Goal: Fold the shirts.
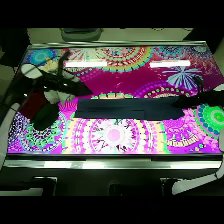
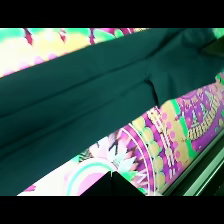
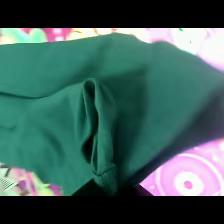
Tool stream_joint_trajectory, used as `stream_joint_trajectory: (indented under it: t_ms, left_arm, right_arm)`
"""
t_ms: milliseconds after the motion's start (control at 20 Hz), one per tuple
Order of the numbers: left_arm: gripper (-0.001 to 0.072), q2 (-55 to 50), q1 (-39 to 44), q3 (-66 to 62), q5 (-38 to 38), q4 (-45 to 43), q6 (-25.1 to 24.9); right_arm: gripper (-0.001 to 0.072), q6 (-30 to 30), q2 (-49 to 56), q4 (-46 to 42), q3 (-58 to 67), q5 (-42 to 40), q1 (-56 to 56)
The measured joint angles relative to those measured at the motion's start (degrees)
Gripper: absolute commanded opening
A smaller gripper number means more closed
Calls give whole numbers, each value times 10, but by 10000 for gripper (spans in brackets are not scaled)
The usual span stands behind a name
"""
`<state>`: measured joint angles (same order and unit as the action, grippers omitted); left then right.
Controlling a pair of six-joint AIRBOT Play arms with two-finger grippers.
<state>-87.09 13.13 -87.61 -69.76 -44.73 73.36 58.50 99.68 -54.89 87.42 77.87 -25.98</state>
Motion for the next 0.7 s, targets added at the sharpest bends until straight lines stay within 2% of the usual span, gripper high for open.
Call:
stream_joint_trajectory:
  t_ms: [300, 700]
  left_arm:
    - [27, -90, 133, 9, 111, 2, 53]
    - [25, -247, 231, -119, 153, 106, 87]
  right_arm:
    - [43, -1, -169, 3, 0, 65, 2]
    - [44, 35, -324, 7, 0, 117, 2]
